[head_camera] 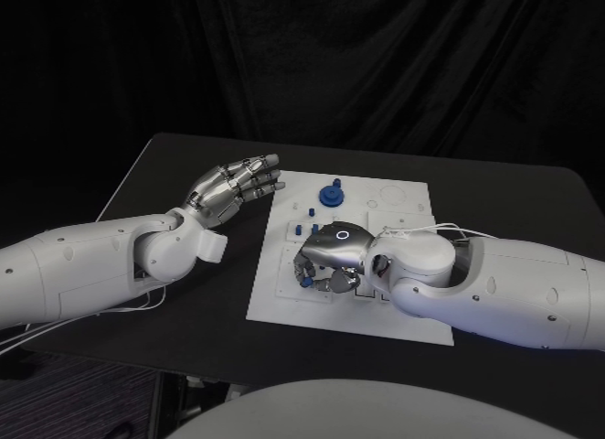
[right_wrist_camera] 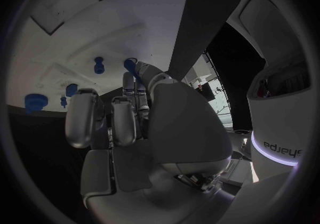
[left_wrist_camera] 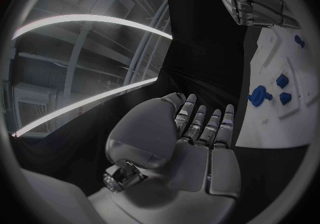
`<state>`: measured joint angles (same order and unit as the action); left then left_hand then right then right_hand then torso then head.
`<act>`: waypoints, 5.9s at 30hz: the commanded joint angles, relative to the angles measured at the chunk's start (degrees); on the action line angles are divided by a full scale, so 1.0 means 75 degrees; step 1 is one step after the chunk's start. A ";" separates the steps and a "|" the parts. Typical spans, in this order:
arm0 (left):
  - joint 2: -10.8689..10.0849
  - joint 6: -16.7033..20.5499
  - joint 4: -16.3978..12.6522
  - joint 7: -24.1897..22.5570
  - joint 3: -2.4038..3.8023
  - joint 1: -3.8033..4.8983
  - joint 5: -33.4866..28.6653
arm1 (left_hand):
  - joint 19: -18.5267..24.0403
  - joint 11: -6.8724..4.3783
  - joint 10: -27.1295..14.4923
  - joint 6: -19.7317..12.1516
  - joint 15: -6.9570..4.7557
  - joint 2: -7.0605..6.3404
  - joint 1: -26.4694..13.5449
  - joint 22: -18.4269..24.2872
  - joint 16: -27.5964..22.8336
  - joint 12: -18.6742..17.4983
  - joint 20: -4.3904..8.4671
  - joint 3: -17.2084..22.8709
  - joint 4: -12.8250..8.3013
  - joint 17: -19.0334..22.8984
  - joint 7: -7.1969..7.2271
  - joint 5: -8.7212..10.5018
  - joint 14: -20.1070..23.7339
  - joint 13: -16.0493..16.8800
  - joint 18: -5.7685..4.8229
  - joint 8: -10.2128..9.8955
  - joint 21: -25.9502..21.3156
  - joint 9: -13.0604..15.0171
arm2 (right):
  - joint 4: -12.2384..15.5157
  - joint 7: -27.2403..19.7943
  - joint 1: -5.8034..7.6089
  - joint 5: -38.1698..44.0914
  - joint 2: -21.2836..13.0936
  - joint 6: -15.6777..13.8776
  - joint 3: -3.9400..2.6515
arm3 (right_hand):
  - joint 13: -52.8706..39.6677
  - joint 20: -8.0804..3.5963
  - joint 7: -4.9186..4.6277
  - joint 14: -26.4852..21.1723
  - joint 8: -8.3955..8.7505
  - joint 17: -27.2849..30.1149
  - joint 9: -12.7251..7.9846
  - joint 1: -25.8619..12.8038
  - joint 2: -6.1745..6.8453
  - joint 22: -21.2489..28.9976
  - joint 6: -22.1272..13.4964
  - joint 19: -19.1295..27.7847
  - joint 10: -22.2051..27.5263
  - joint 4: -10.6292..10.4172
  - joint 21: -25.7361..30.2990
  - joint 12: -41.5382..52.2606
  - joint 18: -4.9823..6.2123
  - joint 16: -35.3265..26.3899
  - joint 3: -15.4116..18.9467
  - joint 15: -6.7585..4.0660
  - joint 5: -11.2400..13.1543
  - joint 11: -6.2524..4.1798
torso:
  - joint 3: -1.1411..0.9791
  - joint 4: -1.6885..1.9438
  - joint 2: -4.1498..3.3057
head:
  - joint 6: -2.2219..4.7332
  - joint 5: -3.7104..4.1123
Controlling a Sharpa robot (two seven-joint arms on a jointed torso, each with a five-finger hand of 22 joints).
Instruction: Assemble the parts on the task board
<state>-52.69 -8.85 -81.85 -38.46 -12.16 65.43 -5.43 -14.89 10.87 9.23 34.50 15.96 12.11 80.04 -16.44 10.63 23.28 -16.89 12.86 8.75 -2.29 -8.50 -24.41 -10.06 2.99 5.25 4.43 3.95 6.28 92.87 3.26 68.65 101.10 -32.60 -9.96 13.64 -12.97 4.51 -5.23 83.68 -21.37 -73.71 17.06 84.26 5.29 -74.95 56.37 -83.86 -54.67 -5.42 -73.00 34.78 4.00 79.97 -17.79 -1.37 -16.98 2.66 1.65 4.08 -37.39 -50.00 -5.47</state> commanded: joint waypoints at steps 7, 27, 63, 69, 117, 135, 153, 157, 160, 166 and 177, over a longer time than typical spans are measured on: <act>0.0035 -0.0119 0.0025 -0.0007 0.0007 -0.0018 -0.0032 | 0.0007 0.0066 -0.0002 -0.0011 0.0027 0.0040 -0.0028 0.0011 0.0025 0.0018 0.0014 0.0041 -0.0002 -0.0009 -0.0042 -0.0052 -0.0032 0.0008 -0.0131 0.0035 0.0005 -0.0006 | -0.0030 0.0056 -0.0070 -0.0093 0.0023 0.0042 0.0012 | 0.0007 -0.0011 -0.0089 0.0240 -0.0023 -0.0012 0.1220 -0.0037 -0.0041 -0.1351 0.0120 -0.0068 -0.0042 0.0015 0.0030 -0.0034 -0.0033 -0.0032 -0.0027 -0.0032 0.0043 -0.0012 | 0.0001 0.0000 -0.0001 | 0.0000 -0.0016; 0.0053 -0.0119 0.0073 0.0054 0.0007 -0.0025 -0.0032 | 0.0009 0.0067 -0.0008 -0.0014 0.0028 0.0036 -0.0042 0.0014 0.0025 0.0008 0.0014 0.0056 0.0002 -0.0008 -0.0049 -0.0050 -0.0026 0.0006 -0.0132 0.0034 0.0003 -0.0007 | -0.0121 0.0432 -0.0079 -0.0280 0.0077 0.0220 0.0012 | 0.0048 0.0230 -0.0443 -0.0104 0.1230 0.0599 0.0749 -0.0255 0.0108 -0.1079 -0.1030 0.0365 0.0662 -0.0045 0.0976 -0.0567 0.0145 -0.0478 -0.0097 0.0278 0.0461 0.0349 | 0.0002 0.0002 0.0004 | 0.0000 -0.0009; -0.0081 -0.0046 0.0011 0.0036 0.0007 -0.0035 -0.0033 | -0.0010 0.0072 -0.0001 0.0024 0.0031 0.0025 -0.0075 0.0001 0.0057 0.0033 0.0014 0.0093 0.0013 -0.0014 -0.0058 -0.0046 -0.0042 0.0010 -0.0134 0.0044 0.0007 0.0001 | 0.1953 0.0014 0.0902 -0.2577 -0.2719 -0.1681 0.0001 | -0.0696 0.0410 -0.0677 -0.1177 0.1845 0.2397 -0.0221 0.0307 -0.0105 -0.0664 -0.1363 0.1142 0.1502 0.0347 0.2674 0.1289 0.0459 -0.1346 0.0073 0.0377 0.0273 0.0457 | -0.0001 -0.0022 0.0011 | 0.0000 0.0342; -0.0105 -0.0008 -0.0025 0.0025 0.0007 -0.0035 -0.0033 | -0.0027 0.0075 0.0018 0.0062 0.0033 0.0008 -0.0094 -0.0007 0.0081 0.0058 0.0014 0.0116 0.0013 -0.0018 -0.0056 -0.0047 -0.0060 0.0015 -0.0132 0.0059 0.0013 0.0009 | 0.2237 0.0569 0.1012 -0.3197 -0.3777 -0.1075 0.0058 | -0.4090 0.0225 -0.0374 -0.1229 0.1416 0.2750 -0.0184 -0.0138 0.0054 -0.0536 -0.0582 0.1231 -0.0011 -0.0039 0.3063 0.5000 0.0488 -0.1619 0.0121 0.0148 0.0600 0.0174 | -0.0001 0.0010 -0.0009 | 0.0000 0.0676; -0.0161 -0.0079 -0.0020 -0.0019 0.0006 -0.0047 -0.0034 | -0.0053 0.0094 0.0052 0.0083 0.0040 -0.0006 -0.0129 -0.0011 0.0119 0.0093 0.0014 0.0180 0.0015 -0.0023 -0.0060 -0.0054 -0.0085 0.0020 -0.0132 0.0075 0.0022 0.0015 | 0.1448 0.3798 -0.0148 -0.2696 -0.3600 0.0567 0.0085 | -1.0271 -0.0508 0.0471 0.0707 -0.2358 -0.1574 0.2557 -0.4394 -0.0423 -0.1531 -0.0808 -0.0336 -0.4711 -0.1525 -0.0709 0.7362 -0.0171 0.1004 0.1985 -0.0566 0.1318 -0.0646 | 0.0008 -0.0015 0.0010 | 0.0000 0.1258; -0.0151 -0.0122 0.0004 -0.0004 0.0007 -0.0083 -0.0034 | -0.0049 0.0097 0.0053 0.0078 0.0040 -0.0003 -0.0133 -0.0006 0.0117 0.0094 0.0014 0.0190 0.0016 -0.0022 -0.0062 -0.0055 -0.0081 0.0020 -0.0132 0.0074 0.0021 0.0014 | 0.1175 0.3558 -0.0275 -0.2951 -0.3256 0.0541 0.0082 | -1.0271 -0.0627 0.0615 0.0677 -0.2338 -0.1404 0.3054 -0.3281 -0.0478 -0.1519 -0.0704 -0.0322 -0.4711 -0.1167 -0.0702 0.7362 -0.0163 0.0880 0.1536 -0.0683 -0.1800 -0.0779 | -0.0002 -0.0034 0.0003 | 0.0000 0.1199; -0.0151 -0.0135 -0.0002 -0.0015 0.0007 -0.0115 -0.0034 | -0.0047 0.0105 0.0050 0.0070 0.0042 0.0002 -0.0142 0.0001 0.0120 0.0087 0.0015 0.0220 0.0017 -0.0020 -0.0068 -0.0059 -0.0076 0.0018 -0.0134 0.0072 0.0020 0.0013 | 0.1663 0.2341 -0.0250 -0.5109 -0.3378 -0.0583 0.0052 | -1.0271 -0.0739 0.0739 0.0675 -0.2730 -0.1264 0.3981 -0.3135 0.0009 -0.1586 -0.0805 -0.0408 -0.4711 -0.0898 -0.0968 0.7362 -0.0214 0.0808 -0.0046 -0.0800 -0.5172 -0.0910 | 0.0003 -0.0026 0.0010 | 0.0000 0.1090; -0.0137 -0.0139 0.0008 -0.0008 0.0007 -0.0118 -0.0034 | -0.0047 0.0105 0.0050 0.0070 0.0042 0.0002 -0.0142 0.0001 0.0120 0.0087 0.0015 0.0220 0.0017 -0.0020 -0.0068 -0.0059 -0.0076 0.0018 -0.0134 0.0072 0.0020 0.0013 | 0.1582 0.2298 -0.0244 -0.5412 -0.3229 -0.0493 0.0050 | -1.0271 -0.0723 0.0716 0.0665 -0.2689 -0.1215 0.4139 -0.3580 -0.0143 -0.1574 -0.0854 -0.0393 -0.4711 -0.1215 -0.0948 0.7362 -0.0207 0.0785 0.0141 -0.0780 -0.3337 -0.0884 | -0.0006 -0.0001 0.0005 | 0.0000 0.1113; -0.0126 -0.0147 0.0014 -0.0004 0.0007 -0.0119 -0.0034 | -0.0047 0.0105 0.0050 0.0070 0.0042 0.0002 -0.0142 0.0001 0.0120 0.0087 0.0015 0.0220 0.0017 -0.0020 -0.0068 -0.0059 -0.0076 0.0018 -0.0134 0.0072 0.0020 0.0013 | 0.1487 0.2291 -0.0243 -0.5505 -0.3110 -0.0462 0.0050 | -1.0271 -0.0709 0.0699 0.0659 -0.2652 -0.1182 0.4188 -0.3723 -0.0218 -0.1566 -0.0842 -0.0382 -0.4711 -0.1352 -0.0927 0.7362 -0.0201 0.0767 0.0230 -0.0767 -0.2714 -0.0867 | 0.0002 0.0010 0.0012 | 0.0000 0.1101; -0.0104 -0.0156 0.0033 0.0009 0.0007 -0.0124 -0.0034 | -0.0047 0.0107 0.0051 0.0065 0.0042 0.0001 -0.0146 0.0002 0.0118 0.0088 0.0015 0.0229 0.0017 -0.0019 -0.0070 -0.0059 -0.0071 0.0018 -0.0135 0.0072 0.0020 0.0012 | 0.1307 0.2356 -0.0242 -0.5543 -0.2908 -0.0419 0.0050 | -1.0271 -0.0682 0.0660 0.0645 -0.2572 -0.1114 0.4243 -0.4063 -0.0361 -0.1548 -0.0834 -0.0361 -0.4711 -0.1480 -0.0878 0.7362 -0.0190 0.0730 0.0437 -0.0738 -0.1699 -0.0834 | 0.0015 0.0001 0.0005 | 0.0000 0.1062; -0.0107 -0.0158 0.0029 0.0021 0.0007 -0.0150 -0.0034 | -0.0044 0.0108 0.0050 0.0063 0.0043 0.0001 -0.0150 0.0006 0.0122 0.0087 0.0015 0.0236 0.0018 -0.0019 -0.0071 -0.0059 -0.0072 0.0017 -0.0136 0.0071 0.0018 0.0011 | 0.1158 0.2362 -0.0242 -0.5468 -0.2699 -0.0623 0.0049 | -1.0271 -0.0655 0.0641 0.0623 -0.2466 -0.0995 0.4322 -0.4473 -0.0557 -0.1509 -0.0822 -0.0318 -0.4711 -0.1501 -0.0763 0.7362 -0.0160 0.0661 0.0702 -0.0717 -0.0903 -0.0810 | 0.0011 -0.0013 0.0014 | 0.0000 0.1021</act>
<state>-53.52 -9.25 -81.52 -37.52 -12.16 64.38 -5.45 -14.89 11.49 9.45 34.91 16.17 12.09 79.60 -16.45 11.30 23.68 -16.89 14.34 8.85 -2.35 -8.90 -24.63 -10.26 3.07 5.26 4.65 3.95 6.31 101.60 21.48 66.75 60.31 -52.91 -13.06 14.04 -74.95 -0.72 -0.10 83.98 -40.05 -74.92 49.42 51.19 1.01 -74.95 50.22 -83.96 -84.05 -16.57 -79.09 89.85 3.55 84.98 -12.83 -7.23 -24.13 -3.80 1.77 3.96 -37.33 -50.00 2.19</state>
